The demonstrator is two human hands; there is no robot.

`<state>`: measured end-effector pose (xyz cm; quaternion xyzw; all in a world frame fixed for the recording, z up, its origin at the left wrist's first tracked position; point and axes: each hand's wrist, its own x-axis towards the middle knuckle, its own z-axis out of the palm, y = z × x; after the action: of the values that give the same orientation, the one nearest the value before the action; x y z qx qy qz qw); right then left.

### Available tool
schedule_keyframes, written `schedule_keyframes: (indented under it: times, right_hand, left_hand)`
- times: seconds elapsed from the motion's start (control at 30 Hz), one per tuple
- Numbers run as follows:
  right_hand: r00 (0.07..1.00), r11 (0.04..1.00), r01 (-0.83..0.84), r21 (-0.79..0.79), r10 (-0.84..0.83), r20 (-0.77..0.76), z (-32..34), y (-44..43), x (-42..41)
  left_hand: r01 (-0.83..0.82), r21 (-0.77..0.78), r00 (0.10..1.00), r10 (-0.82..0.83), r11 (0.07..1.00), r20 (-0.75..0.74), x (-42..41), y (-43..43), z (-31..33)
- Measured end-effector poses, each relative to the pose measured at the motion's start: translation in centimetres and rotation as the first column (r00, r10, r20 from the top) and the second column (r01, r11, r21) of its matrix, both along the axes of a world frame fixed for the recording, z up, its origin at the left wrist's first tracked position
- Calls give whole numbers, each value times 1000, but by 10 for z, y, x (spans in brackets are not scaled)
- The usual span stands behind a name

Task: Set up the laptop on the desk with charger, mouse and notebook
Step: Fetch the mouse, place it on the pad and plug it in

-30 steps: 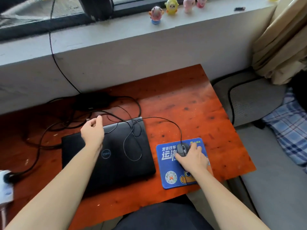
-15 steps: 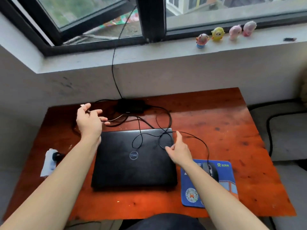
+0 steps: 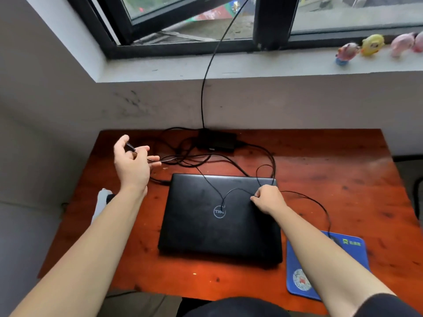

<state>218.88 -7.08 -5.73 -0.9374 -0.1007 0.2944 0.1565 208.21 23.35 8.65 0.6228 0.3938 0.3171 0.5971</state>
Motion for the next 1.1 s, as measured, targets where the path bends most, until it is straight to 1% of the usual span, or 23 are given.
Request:
schedule_keyframes:
  times: [0.07, 0.1, 0.13, 0.17, 0.2, 0.23, 0.27, 0.3, 0.33, 0.37, 0.4, 0.43, 0.47, 0.5, 0.53, 0.57, 0.6, 0.67, 0.7, 0.8, 0.9, 1.0, 1.1]
  right_hand:
    - [982, 981, 186, 56, -184, -33, 5, 6, 9]
    - [943, 938, 331, 107, -324, -75, 7, 12, 17]
    - [868, 850, 495, 179, -478, -130, 11, 13, 26]
    - [765, 720, 644, 258, -616, -187, 12, 19, 37]
    - [652, 567, 750, 339, -718, -242, 11, 27, 48]
    - [566, 429, 799, 422, -774, -284, 14, 31, 60]
    - [516, 320, 807, 497, -791, -329, 15, 40, 71]
    - [500, 237, 796, 557, -776, -384, 17, 46, 81]
    - [509, 182, 784, 593, -736, -447, 16, 49, 90]
    - [528, 164, 783, 599, -686, -502, 12, 52, 96]
    - [562, 210, 784, 584, -638, -526, 9, 55, 99]
    - [620, 337, 767, 546, -607, -497, 4, 60, 97]
    - [698, 522, 713, 468, -593, -402, 2, 65, 91]
    - [769, 681, 638, 358, -578, -273, -3, 73, 80]
    - [818, 769, 574, 282, -557, -147, -5, 81, 65]
    - [841, 804, 534, 263, -538, -64, -4, 92, 46]
    - [851, 812, 509, 286, -524, -25, -4, 102, 25]
    - [882, 843, 438, 312, -471, 34, -6, 120, -15]
    - [899, 864, 402, 303, -435, 47, -7, 128, -33]
    - [940, 925, 297, 239, -327, 100, -13, 154, -73]
    - [966, 975, 176, 138, -197, 166, -24, 175, -97]
    - [971, 996, 84, 16, -85, 221, -40, 181, -110]
    - [965, 993, 13, -114, 17, 260, -54, 177, -113]
  left_hand:
    - [38, -37, 999, -39, 999, -28, 7, 14, -13]
    - [60, -58, 997, -63, 996, -43, 12, 23, -20]
    - [85, -67, 994, -89, 994, -57, 14, 27, -24]
    - [108, -87, 991, -114, 990, -70, 17, 35, -30]
    - [132, -110, 987, -141, 985, -78, 18, 45, -36]
    - [152, -124, 982, -164, 981, -89, 18, 51, -42]
    - [167, -122, 976, -182, 978, -122, 15, 60, -50]
    - [186, -87, 965, -199, 979, -173, 12, 68, -59]
    - [216, -27, 949, -217, 976, -227, 8, 73, -67]
    - [251, 25, 932, -235, 968, -276, 3, 80, -75]
    - [269, 57, 917, -238, 961, -321, 0, 85, -83]
    - [274, 61, 901, -234, 960, -366, -4, 93, -92]
    - [265, 52, 888, -222, 963, -403, -7, 96, -97]
    - [244, 46, 873, -199, 969, -445, -12, 102, -103]
    - [214, 49, 861, -165, 976, -481, -15, 106, -107]
    - [186, 43, 851, -139, 982, -507, -20, 111, -113]
    - [151, 6, 847, -126, 989, -516, -23, 113, -117]
    - [72, -154, 852, -141, 985, -504, -29, 117, -126]
    - [41, -246, 857, -161, 968, -490, -31, 117, -130]
    - [-5, -487, 894, -214, 873, -393, -37, 122, -139]
    - [17, -656, 935, -245, 754, -258, -46, 122, -151]
    - [90, -728, 951, -275, 680, -140, -62, 123, -166]
    - [162, -723, 937, -335, 671, -101, -75, 124, -182]
